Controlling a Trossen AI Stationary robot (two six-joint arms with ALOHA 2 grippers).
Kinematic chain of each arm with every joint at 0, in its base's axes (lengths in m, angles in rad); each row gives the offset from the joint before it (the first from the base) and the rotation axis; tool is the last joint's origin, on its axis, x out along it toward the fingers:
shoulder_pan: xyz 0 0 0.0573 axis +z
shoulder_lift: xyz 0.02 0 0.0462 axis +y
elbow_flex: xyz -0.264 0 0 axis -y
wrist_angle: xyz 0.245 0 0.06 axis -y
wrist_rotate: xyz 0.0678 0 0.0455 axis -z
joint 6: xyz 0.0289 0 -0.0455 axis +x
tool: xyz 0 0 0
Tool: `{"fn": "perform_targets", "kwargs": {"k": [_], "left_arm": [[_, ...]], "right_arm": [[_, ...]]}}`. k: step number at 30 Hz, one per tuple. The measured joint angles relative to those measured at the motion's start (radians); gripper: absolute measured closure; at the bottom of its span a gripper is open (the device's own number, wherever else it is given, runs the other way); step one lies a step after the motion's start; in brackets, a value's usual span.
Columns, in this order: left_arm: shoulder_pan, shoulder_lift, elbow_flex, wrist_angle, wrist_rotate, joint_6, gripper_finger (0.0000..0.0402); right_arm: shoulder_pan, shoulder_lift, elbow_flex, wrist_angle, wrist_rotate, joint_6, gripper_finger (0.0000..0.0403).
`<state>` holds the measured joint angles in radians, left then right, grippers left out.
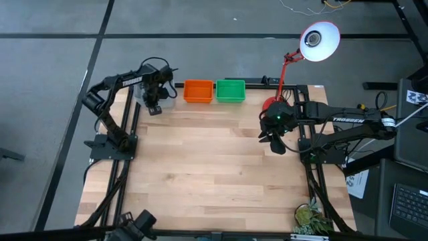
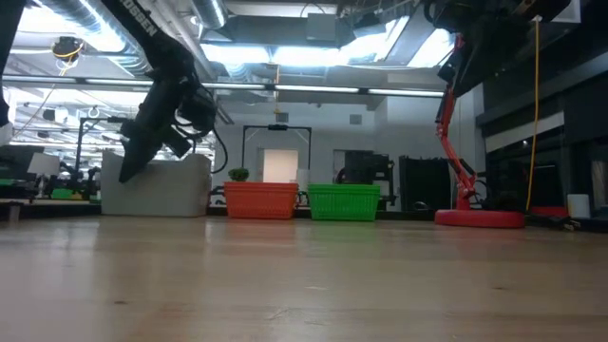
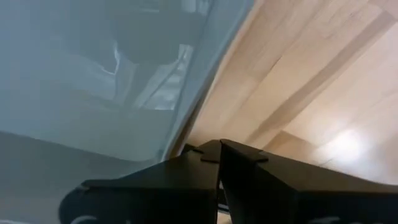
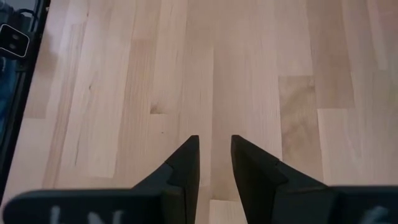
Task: Stack baskets by color
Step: Stack the gray bin on the top gray bin, then return to Home Position
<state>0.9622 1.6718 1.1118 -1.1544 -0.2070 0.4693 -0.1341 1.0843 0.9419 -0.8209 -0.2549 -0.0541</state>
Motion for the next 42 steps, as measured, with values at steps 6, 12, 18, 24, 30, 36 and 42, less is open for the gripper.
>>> {"fn": "perform_targets", "kwargs": {"k": [6,12,18,24,30,36,42], "left_arm": [[0.0,0.0,0.0,0.014,-0.013,0.034,0.0401],[-0.002,-0.001,0.0,0.002,-0.035,0.035,0.0401],[-0.024,-0.051,0.0,-0.001,-0.056,0.031,0.0401],[-0.027,-0.136,0.0,-0.002,-0.067,0.027,0.0401],[-0.033,-0.204,0.0,-0.004,-0.073,0.002,0.0401],[-0.106,-0.302,0.0,0.052,-0.071,0.001,0.0401],[-0.215,-0.43,0.0,0.12,-0.051,-0.055,0.0401]], "right_arm": [[0.0,0.0,0.0,0.002,0.0,-0.004,0.0312],[0.0,0.0,0.0,0.002,0.0,0.003,0.0312],[0.0,0.0,0.0,0.002,0.0,-0.004,0.0311],[0.0,0.0,0.0,0.001,0.0,-0.007,0.0312],[0.0,0.0,0.0,0.001,0.0,-0.007,0.0312],[0.0,0.0,0.0,0.001,0.0,-0.011,0.0311],[0.0,0.0,0.0,0.002,0.0,-0.05,0.0312]]}}
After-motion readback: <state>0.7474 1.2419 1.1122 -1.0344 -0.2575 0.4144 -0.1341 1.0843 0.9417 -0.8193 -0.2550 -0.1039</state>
